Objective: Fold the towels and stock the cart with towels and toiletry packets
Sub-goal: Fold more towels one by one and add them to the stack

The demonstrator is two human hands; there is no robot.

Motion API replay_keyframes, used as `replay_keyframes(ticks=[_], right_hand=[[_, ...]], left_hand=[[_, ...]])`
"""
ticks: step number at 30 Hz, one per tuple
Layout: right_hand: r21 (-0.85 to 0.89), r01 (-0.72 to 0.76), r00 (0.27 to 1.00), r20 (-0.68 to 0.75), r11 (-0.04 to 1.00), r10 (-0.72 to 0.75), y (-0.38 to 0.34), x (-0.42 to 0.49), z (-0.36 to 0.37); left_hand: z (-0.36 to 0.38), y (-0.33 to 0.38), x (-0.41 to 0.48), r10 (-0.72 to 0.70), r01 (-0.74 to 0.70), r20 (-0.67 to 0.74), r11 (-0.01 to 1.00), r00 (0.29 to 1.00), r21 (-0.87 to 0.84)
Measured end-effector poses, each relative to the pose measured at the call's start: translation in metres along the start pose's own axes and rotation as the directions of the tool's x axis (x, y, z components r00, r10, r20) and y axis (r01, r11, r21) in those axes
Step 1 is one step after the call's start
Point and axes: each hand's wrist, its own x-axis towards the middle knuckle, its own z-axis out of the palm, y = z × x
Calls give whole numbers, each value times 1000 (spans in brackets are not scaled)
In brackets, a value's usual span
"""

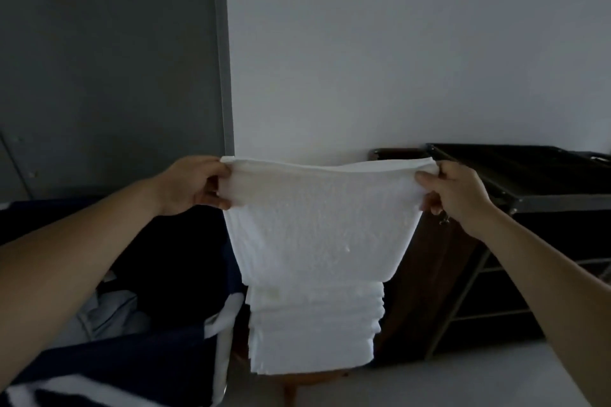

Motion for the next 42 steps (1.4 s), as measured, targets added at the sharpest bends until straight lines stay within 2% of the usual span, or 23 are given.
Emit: replay_keyframes(ticks=[2,5,9,13,17,21,25,27,30,34,37,39,42], right_hand=[[-79,14,1000,4,997,-13,4,-6,-5],[-105,23,1000,6,994,-23,8,1,-1],[-37,-19,1000,7,999,19,18,40,19],[-33,-142,989,39,989,144,59,100,53],[-66,-341,932,104,938,346,147,163,112],[-80,-533,833,125,843,539,238,197,173],[-119,-606,767,172,786,618,306,209,219],[-140,-611,760,173,779,627,322,210,229],[-211,-572,785,138,792,604,332,212,233],[-160,-506,846,103,848,524,324,224,231],[-90,-479,877,-1,873,481,313,246,231],[-84,-492,871,-37,867,491,310,258,234],[-148,-541,838,-15,828,545,316,258,243]], left_hand=[[-6,-6,-1,-19,17,31,998,999,58],[-6,-12,15,12,-10,-18,988,1000,151],[2,-23,59,12,-1,-95,993,995,119],[10,-53,123,-35,48,-126,993,991,108],[24,-123,207,-177,196,-162,975,971,108],[49,-211,277,-368,415,-267,897,891,149],[70,-284,320,-480,558,-340,808,809,188],[74,-305,327,-514,589,-336,788,789,178],[73,-320,329,-479,566,-322,776,817,280],[68,-308,339,-240,377,-356,840,903,390],[70,-290,362,-96,272,-417,881,904,386],[71,-287,378,-105,284,-410,869,906,404],[71,-303,384,-294,418,-317,780,902,465]])
